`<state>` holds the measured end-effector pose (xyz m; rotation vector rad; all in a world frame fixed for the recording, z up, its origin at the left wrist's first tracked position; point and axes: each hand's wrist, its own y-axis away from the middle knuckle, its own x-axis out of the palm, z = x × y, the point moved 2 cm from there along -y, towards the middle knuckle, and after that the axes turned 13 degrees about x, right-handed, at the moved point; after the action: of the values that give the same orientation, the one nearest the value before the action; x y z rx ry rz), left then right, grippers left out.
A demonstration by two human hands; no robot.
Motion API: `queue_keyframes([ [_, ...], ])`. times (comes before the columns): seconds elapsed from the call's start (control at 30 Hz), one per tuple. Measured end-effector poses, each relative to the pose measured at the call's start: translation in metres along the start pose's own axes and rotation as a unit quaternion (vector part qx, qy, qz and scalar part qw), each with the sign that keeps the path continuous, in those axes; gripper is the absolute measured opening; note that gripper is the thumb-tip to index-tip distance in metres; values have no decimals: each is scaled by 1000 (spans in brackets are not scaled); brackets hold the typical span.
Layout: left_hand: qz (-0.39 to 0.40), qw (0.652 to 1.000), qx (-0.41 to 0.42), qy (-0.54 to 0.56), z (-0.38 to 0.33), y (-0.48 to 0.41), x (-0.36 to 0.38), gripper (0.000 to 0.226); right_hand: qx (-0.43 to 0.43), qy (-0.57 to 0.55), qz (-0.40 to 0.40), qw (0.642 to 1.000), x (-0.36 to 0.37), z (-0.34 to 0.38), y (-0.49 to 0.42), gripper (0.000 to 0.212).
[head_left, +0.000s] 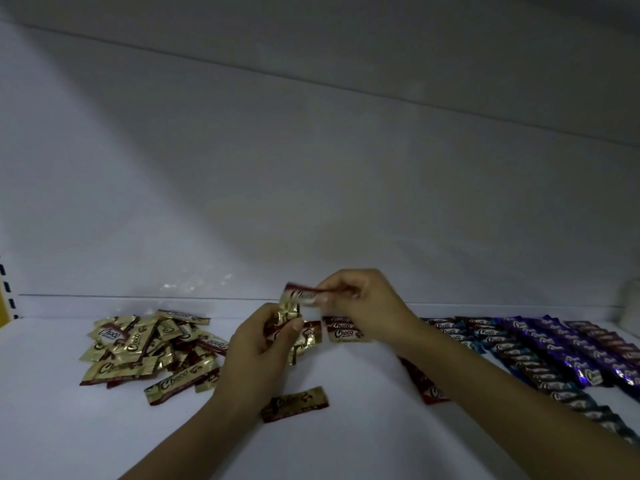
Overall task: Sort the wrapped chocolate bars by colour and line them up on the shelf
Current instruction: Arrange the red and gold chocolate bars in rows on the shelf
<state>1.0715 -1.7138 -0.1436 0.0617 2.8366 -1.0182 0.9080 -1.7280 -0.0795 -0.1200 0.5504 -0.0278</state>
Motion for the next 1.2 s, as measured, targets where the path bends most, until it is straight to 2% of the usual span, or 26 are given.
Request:
queue_keyframes([
  [0.07,-13,1000,-8,-9,2,1,-1,7,36,-8,-22,999,-19,-7,-3,12],
  [0.2,-22,999,-24,-14,5,0,0,7,84,147,-15,985,-39,-34,1,23],
  [0.33,-27,999,-18,-16,6,-1,-1,7,110,210,-23,971,-33,-52,4,9],
  [0.47,-22,1000,-14,-14,6,-1,0,7,103,272,-39,956,-27,-50,1,8],
  [0.77,-24,1000,-6,-9,7,-1,-1,8,43,296,-53,953,-22,-54,2,6],
  [0.87,-19,1000,-3,-19,5,-2,0,7,4,242,-66,968,-18,-51,9,6],
  [0.97,-19,999,5,-47,5,-2,-1,7,-22,159,-5,987,-7,-40,22,5],
  [1.03,-28,999,6,-45,4,-2,-1,9,-59,147,58,986,7,-32,33,10],
  [1.13,-34,999,2,-42,3,-2,-1,9,-96,227,122,961,24,-27,45,23],
  [1.2,-31,999,-3,-40,3,-2,-1,8,-97,253,143,952,25,-27,47,20],
])
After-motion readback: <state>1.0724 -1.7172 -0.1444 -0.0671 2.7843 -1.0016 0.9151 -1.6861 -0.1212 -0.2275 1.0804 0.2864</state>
